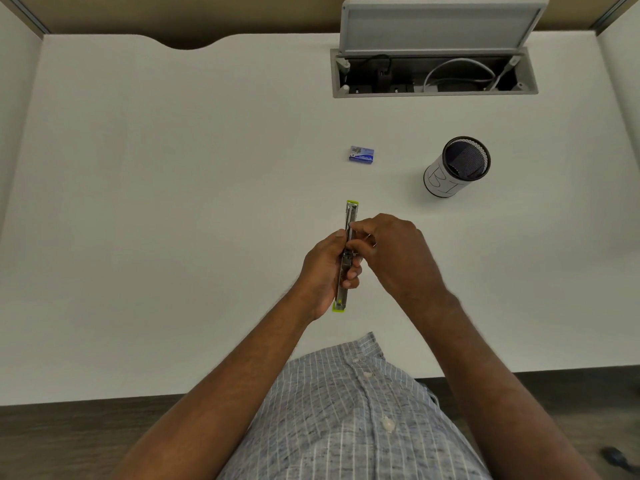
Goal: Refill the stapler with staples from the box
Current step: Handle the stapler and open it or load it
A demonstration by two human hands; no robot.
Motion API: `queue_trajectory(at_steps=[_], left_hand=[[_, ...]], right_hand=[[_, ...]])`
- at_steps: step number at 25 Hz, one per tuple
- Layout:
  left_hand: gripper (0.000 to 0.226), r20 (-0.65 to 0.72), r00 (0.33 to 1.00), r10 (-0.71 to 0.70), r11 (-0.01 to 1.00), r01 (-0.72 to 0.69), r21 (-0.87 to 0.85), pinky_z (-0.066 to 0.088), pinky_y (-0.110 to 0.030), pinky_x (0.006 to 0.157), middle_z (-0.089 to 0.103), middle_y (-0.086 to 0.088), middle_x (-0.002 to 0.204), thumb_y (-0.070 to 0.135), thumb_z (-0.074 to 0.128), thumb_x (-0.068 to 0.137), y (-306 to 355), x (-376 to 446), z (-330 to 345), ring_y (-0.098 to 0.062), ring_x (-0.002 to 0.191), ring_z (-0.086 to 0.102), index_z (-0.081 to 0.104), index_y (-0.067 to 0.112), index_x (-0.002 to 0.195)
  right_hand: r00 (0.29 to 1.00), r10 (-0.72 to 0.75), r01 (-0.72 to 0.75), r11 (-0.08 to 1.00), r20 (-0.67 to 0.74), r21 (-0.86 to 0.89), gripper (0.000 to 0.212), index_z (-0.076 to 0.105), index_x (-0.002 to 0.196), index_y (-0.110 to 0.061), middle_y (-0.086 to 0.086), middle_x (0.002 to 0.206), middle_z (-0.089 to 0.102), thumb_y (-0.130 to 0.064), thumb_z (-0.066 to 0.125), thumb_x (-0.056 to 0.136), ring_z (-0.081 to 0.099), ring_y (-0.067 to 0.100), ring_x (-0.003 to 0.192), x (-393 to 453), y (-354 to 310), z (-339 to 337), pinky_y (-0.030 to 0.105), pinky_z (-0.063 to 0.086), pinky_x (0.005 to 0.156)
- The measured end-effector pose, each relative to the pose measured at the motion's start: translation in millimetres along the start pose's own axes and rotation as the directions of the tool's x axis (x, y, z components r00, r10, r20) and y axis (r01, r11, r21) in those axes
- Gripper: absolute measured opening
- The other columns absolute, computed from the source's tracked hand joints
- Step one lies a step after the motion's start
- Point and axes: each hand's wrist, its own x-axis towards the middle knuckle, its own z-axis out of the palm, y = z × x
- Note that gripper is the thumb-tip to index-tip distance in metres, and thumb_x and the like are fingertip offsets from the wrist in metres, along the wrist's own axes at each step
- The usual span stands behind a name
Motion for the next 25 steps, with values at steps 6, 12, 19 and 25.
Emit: queue_trajectory(at_steps=[6, 12, 19, 25], left_hand=[[0.036, 0.001, 1.000, 0.002, 0.999, -0.002, 0.052, 0.031, -0.026, 0.048, 0.053, -0.004, 0.067, 0.029, 0.039, 0.107, 1.4, -2.3, 1.5, -0.015, 0.053, 0.041, 0.062, 0.017, 0.081], [0.036, 0.011, 1.000, -0.006, 1.000, 0.006, 0.029, 0.032, -0.026, 0.047, 0.053, -0.005, 0.070, 0.030, 0.039, 0.107, 1.4, -1.5, 0.2, -0.015, 0.053, 0.042, 0.066, 0.018, 0.085], [0.035, 0.012, 1.000, -0.025, 1.000, 0.025, -0.010, 0.034, -0.025, 0.046, 0.056, -0.006, 0.068, 0.031, 0.038, 0.108, 0.3, 1.8, -1.5, -0.015, 0.052, 0.044, 0.065, 0.012, 0.093], [0.030, -0.050, 0.998, -0.043, 0.995, 0.038, -0.091, 0.032, -0.024, 0.044, 0.058, -0.008, 0.065, 0.030, 0.041, 0.108, 1.1, 5.2, -2.5, -0.015, 0.048, 0.045, 0.058, 0.005, 0.109]], right_hand=[[0.998, -0.008, 0.017, 0.990, 0.063, -0.141, 0.023, 0.072, 0.108, -0.016, 0.006, 0.099, 0.067, -0.029, 0.054, 0.102, 0.064, 0.021, 0.085, 1.1, -6.3, -2.4, 0.028, 0.040, 0.070], [0.998, 0.012, -0.007, 0.996, 0.060, -0.091, 0.023, 0.068, 0.119, -0.017, 0.005, 0.104, 0.069, -0.024, 0.058, 0.099, 0.066, 0.022, 0.091, 0.8, -9.4, -6.3, 0.035, 0.052, 0.081], [1.000, -0.004, 0.004, 1.000, -0.020, 0.022, 0.015, 0.070, 0.110, -0.022, 0.000, 0.099, 0.067, -0.024, 0.060, 0.099, 0.063, 0.017, 0.086, -6.6, -1.0, -0.8, 0.036, 0.053, 0.080], [0.997, -0.059, 0.062, 0.996, -0.050, 0.065, 0.031, 0.073, 0.115, -0.026, -0.005, 0.105, 0.060, -0.017, 0.051, 0.097, 0.060, 0.012, 0.092, -21.6, -1.1, 2.2, 0.025, 0.048, 0.068]])
